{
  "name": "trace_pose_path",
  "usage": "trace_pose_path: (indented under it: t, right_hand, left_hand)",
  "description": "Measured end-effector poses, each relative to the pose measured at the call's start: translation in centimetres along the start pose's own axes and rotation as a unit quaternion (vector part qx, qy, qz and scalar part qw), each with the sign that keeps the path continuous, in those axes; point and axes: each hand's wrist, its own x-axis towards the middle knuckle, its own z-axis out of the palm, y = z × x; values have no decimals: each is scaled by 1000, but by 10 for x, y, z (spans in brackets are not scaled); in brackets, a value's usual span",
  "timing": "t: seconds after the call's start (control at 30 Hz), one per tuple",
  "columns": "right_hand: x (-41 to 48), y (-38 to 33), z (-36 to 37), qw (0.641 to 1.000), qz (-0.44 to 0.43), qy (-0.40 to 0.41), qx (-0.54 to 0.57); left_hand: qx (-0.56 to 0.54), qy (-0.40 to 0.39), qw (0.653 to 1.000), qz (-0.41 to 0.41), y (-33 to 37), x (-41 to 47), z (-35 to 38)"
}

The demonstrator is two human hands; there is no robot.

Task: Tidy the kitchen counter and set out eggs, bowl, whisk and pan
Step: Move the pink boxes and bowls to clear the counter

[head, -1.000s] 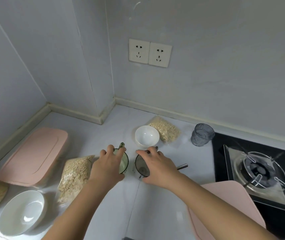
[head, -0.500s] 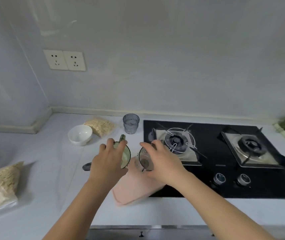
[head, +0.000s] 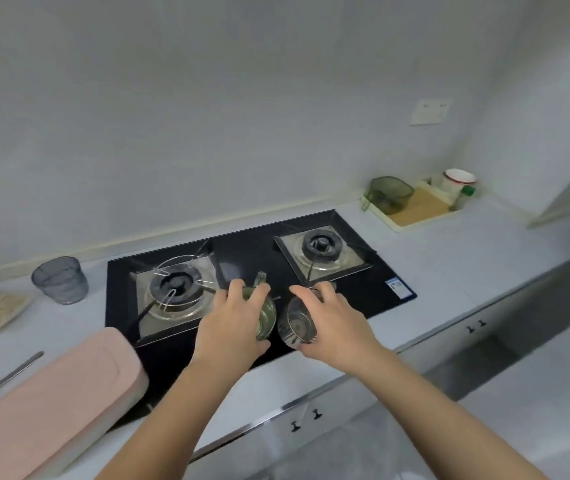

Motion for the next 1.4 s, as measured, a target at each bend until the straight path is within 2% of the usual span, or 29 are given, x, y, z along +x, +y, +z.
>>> trace_pose_path:
  t: [0.27,0.5,0.77,1.03,1.17,1.4]
  right_hand:
    - [20,145,-23,995,99,13,-8]
    - [54,265,-64,985,169,11,-28]
    - [78,363,-90,976,217,24,-29]
    - [131,472,-112,980,197,32,-10]
    - [183,545,-134,986,161,44,15]
    - [277,651,-183,992,98,67,52]
  left_hand:
    - [-21,-16,995,101,114,112,46]
    - [-50,-45,985,156,208,227,66]
    - [-52,-52,977,200,277,316,81]
    - [-31,-46,986,158,339,388,105]
    - [-49,-28,991,118,383,434,114]
    - [-14,15,996,85,451,547,117]
